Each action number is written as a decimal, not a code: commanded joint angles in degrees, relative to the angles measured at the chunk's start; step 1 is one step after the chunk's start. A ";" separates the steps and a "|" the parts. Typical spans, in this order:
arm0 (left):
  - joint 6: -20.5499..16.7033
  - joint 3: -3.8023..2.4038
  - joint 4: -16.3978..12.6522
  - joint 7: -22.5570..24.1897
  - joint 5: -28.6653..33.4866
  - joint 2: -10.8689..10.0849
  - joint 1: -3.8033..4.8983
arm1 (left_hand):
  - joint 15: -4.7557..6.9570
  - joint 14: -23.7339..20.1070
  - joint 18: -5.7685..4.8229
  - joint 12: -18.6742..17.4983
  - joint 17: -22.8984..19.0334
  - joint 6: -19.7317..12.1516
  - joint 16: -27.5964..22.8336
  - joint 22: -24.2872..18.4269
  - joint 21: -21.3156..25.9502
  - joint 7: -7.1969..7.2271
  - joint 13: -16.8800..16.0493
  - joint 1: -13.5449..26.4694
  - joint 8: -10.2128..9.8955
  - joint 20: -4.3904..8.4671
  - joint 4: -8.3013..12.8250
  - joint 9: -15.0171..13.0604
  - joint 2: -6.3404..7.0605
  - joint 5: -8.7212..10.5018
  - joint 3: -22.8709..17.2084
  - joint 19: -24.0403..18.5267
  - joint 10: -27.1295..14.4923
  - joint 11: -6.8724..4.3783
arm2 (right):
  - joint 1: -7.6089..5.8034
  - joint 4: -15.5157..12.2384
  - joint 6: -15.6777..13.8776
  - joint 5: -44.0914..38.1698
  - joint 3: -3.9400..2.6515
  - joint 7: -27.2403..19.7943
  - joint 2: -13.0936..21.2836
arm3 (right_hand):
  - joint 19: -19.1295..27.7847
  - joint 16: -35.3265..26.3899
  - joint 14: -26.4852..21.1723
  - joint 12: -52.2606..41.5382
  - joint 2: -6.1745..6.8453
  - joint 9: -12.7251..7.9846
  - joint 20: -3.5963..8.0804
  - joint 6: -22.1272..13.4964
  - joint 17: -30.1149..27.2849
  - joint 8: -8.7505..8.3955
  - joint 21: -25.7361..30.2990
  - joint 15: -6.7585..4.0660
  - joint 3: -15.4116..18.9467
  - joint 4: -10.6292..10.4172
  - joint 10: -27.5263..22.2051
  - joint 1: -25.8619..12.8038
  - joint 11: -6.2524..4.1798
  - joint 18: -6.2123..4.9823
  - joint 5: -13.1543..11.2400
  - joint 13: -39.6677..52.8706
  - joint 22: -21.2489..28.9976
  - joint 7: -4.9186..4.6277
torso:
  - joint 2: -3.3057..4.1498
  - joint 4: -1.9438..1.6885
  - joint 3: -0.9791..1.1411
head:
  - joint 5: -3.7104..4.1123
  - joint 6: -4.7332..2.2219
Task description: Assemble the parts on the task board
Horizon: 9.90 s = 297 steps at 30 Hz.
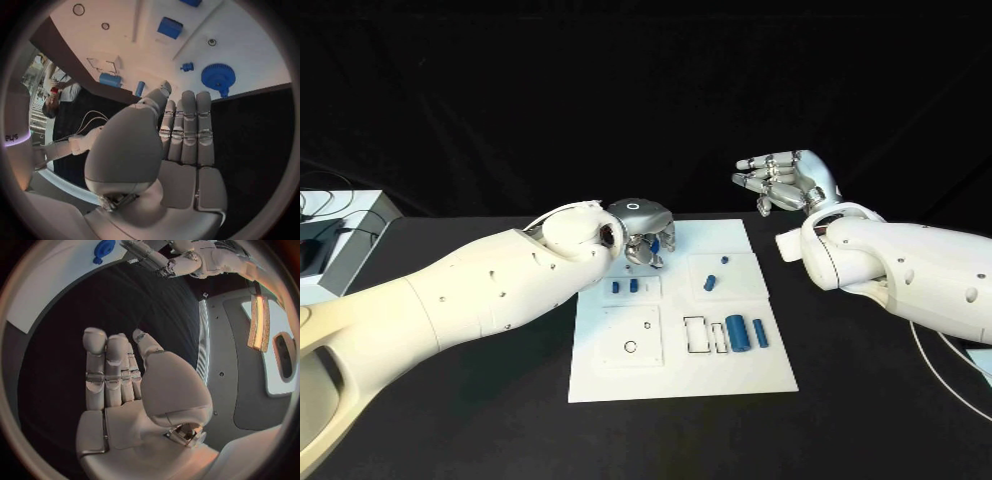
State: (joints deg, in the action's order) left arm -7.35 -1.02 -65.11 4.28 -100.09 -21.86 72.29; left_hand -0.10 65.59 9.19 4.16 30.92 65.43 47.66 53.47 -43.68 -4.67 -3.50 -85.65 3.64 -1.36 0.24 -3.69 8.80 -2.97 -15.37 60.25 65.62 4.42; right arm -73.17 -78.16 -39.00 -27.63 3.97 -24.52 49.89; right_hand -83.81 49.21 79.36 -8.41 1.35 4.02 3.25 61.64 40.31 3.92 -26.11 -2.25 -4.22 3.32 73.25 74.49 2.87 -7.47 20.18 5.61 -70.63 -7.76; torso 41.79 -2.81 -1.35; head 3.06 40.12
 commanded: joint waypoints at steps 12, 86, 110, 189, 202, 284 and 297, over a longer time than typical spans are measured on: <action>3.80 1.50 5.13 -0.79 -5.40 3.28 0.26 | -0.10 -1.47 1.43 -0.38 -4.89 -0.93 8.68 4.46 -2.44 -0.23 0.02 0.57 -0.01 -1.08 0.01 -0.06 1.14 0.11 -1.96 -0.35 0.09 -0.06 | -0.51 0.30 0.97 -0.07 -0.07 -0.99 -0.66 | -2.41 0.22 -0.21 0.38 0.11 -0.09 -0.05 -0.28 -0.43 -0.21 1.06 -0.01 -0.26 0.23 0.58 -0.48 -0.26 -0.90 0.16 -0.33 0.09 -0.42 | 0.14 0.05 0.03 | 0.36 0.41; 8.40 3.03 11.41 0.40 -2.98 6.33 -0.59 | -0.62 -1.58 1.22 -0.87 -10.26 -0.07 18.34 10.98 -3.81 -1.60 0.14 2.01 -0.11 0.04 0.97 0.06 0.16 0.13 -11.49 0.69 3.39 0.38 | -0.71 -0.03 2.07 -0.18 -0.10 -0.99 -1.24 | -2.70 0.88 -0.20 0.30 -0.06 -0.08 -0.02 -0.34 -1.56 -0.20 0.84 -0.04 -0.36 0.18 0.76 -0.81 -0.28 -0.82 0.19 -0.70 -0.87 -0.42 | 0.26 0.11 0.08 | 1.25 1.47; -7.10 3.01 9.41 5.63 8.38 3.10 -1.93 | 0.81 2.55 0.53 -0.85 -9.04 1.61 17.05 12.58 -5.51 -2.28 0.08 2.03 -0.06 2.33 3.02 -0.01 -0.58 0.04 -13.39 2.86 8.77 -0.96 | -0.71 0.04 1.92 -0.18 -0.10 -1.10 -0.70 | -2.74 1.06 -0.21 0.21 -0.11 -0.08 0.01 -0.24 -1.68 -0.19 0.52 -0.07 -0.25 0.10 0.80 -0.81 -0.33 -0.78 0.14 -0.61 -1.20 -0.36 | 0.18 -0.02 0.03 | 1.01 1.22; -6.99 -0.62 4.51 7.77 27.29 -6.01 -6.73 | 0.64 1.71 1.96 -0.85 -7.04 1.23 17.69 14.27 -5.75 -2.00 0.08 2.43 -0.07 0.86 2.91 -0.01 -0.38 0.04 -13.06 2.32 8.09 -0.87 | -0.59 0.48 2.08 0.06 -0.09 -1.47 -0.10 | -2.80 1.40 -0.25 0.19 -0.21 -0.08 0.03 0.05 -2.03 -0.19 0.35 -0.10 0.03 -0.03 0.85 -0.77 -0.36 -0.71 0.12 -0.53 -1.84 -0.27 | 0.31 0.03 0.03 | -0.01 1.75; -6.71 -0.50 4.77 7.63 27.21 -5.87 -6.74 | 0.64 1.71 1.96 -0.85 -7.04 1.23 17.69 14.27 -5.75 -2.00 0.08 2.43 -0.07 0.86 2.91 -0.01 -0.38 0.04 -13.06 2.32 8.09 -0.87 | -0.59 0.48 2.21 0.10 -0.09 -1.51 -0.13 | -2.80 1.40 -0.25 0.19 -0.21 -0.08 0.03 0.05 -2.03 -0.19 0.35 -0.10 0.03 -0.03 0.85 -0.77 -0.36 -0.71 0.12 -0.53 -1.84 -0.27 | 0.28 -0.02 0.01 | -0.01 1.96; -9.66 -0.51 4.56 5.48 24.33 -7.15 -6.76 | 0.56 1.26 1.96 -0.75 -7.21 3.76 18.08 14.84 -5.32 -1.95 0.01 2.54 -0.04 1.02 3.43 -0.07 -1.09 0.04 -13.14 2.45 7.39 -0.71 | -0.59 0.51 2.37 0.10 -0.09 -1.59 0.20 | -2.84 1.56 -0.30 0.25 -0.32 -0.09 0.03 0.09 -2.30 -0.20 0.58 -0.09 0.20 -0.15 0.87 -0.77 -0.36 -0.70 0.10 -0.54 -2.19 -0.27 | 0.28 0.04 0.04 | -0.25 2.43; -9.45 -0.50 4.35 5.57 24.98 -6.81 -6.76 | 0.59 1.28 1.93 -0.74 -7.25 3.88 18.11 14.85 -5.21 -1.91 0.01 2.66 -0.02 1.04 3.45 -0.07 -1.14 0.04 -13.02 2.49 7.50 -0.77 | -0.59 0.50 2.36 0.09 -0.09 -1.60 0.23 | -2.84 1.56 -0.30 0.25 -0.32 -0.09 0.03 0.09 -2.30 -0.20 0.58 -0.09 0.20 -0.15 0.87 -0.77 -0.36 -0.70 0.10 -0.54 -2.19 -0.27 | 0.29 0.05 0.10 | -0.18 2.46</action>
State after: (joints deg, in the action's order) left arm -16.51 -1.49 -60.56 9.74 -75.33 -28.89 65.52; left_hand 0.39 67.14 10.27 3.28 23.75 68.81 65.45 68.26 -49.19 -6.63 -3.46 -82.98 3.62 -0.14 3.48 -3.69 8.24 -2.73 -28.54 62.76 73.10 3.89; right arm -73.76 -77.62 -37.32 -27.51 3.91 -25.41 50.09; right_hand -83.81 50.54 79.35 -8.13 1.13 3.98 3.24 61.81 38.06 3.92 -25.60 -2.25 -4.13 3.23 73.56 74.27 2.47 -7.26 20.18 5.01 -72.77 -7.56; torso 42.07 -2.78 -1.26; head 2.84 42.58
